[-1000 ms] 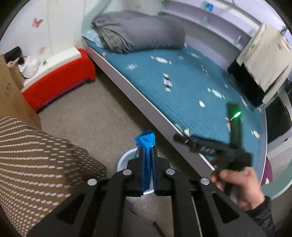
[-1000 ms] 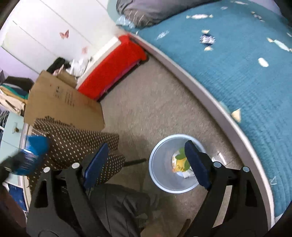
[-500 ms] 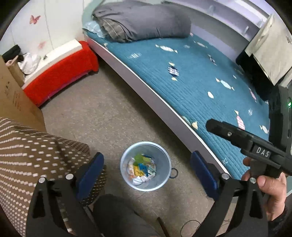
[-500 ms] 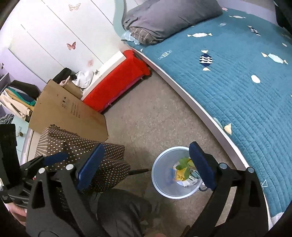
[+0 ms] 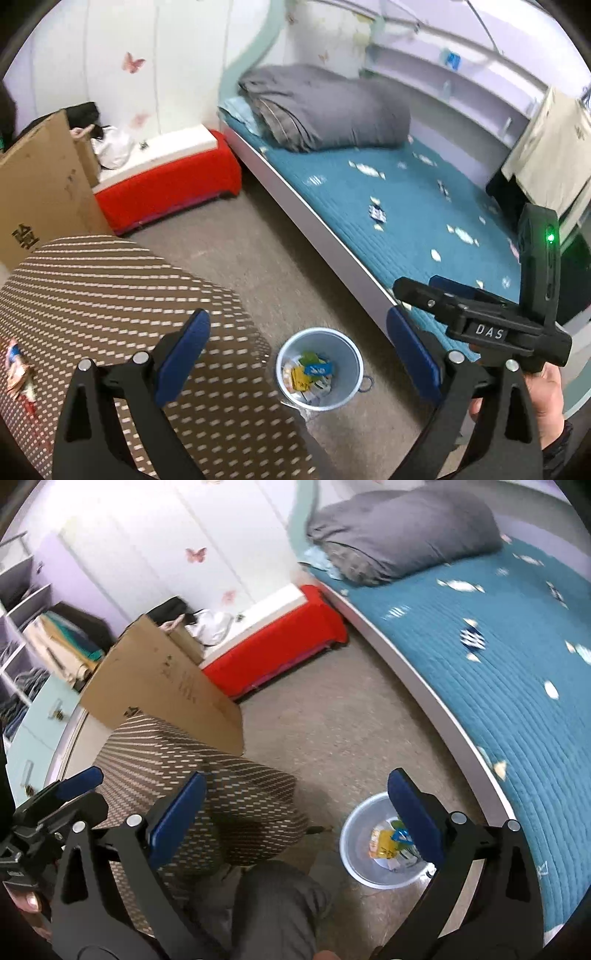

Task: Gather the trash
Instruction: 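Grasp the red string with the left gripper while the right grasps the cookie packet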

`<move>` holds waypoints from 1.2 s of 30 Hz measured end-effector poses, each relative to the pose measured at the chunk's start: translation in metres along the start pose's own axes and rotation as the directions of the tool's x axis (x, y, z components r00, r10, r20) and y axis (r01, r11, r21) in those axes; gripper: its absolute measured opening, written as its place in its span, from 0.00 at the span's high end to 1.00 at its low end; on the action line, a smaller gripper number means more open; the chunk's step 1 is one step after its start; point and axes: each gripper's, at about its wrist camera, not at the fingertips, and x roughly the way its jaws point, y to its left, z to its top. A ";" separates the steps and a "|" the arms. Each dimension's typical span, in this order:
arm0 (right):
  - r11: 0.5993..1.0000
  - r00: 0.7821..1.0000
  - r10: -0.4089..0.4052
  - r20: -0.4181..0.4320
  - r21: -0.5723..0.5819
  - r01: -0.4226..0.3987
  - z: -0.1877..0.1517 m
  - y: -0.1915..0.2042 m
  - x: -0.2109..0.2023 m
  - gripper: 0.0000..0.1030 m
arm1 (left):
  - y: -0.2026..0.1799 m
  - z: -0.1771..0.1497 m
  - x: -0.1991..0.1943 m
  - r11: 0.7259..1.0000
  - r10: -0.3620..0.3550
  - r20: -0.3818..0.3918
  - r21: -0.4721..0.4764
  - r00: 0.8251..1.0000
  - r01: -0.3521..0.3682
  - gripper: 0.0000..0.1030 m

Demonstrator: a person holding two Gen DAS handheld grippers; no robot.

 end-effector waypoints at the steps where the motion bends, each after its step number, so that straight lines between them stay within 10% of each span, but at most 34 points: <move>1: 1.000 1.000 0.008 0.001 -0.022 -0.008 0.002 0.013 -0.001 0.06 | 0.003 -0.001 -0.006 1.000 0.010 0.014 -0.006 1.000 -0.010 0.09; 15: 0.935 0.983 0.153 -0.103 -0.307 -0.177 -0.004 0.199 0.041 0.06 | 0.127 -0.048 -0.113 0.963 0.213 0.138 -0.200 0.967 -0.184 0.08; 27: 0.774 0.932 0.205 -0.298 -0.534 -0.341 -0.045 0.366 0.115 0.06 | 0.249 -0.129 -0.178 0.827 0.428 0.109 -0.448 0.897 -0.340 0.08; 36: 0.702 0.890 0.142 -0.434 -0.590 -0.400 -0.090 0.422 0.174 0.30 | 0.297 -0.174 -0.182 0.760 0.457 0.034 -0.534 0.889 -0.370 0.08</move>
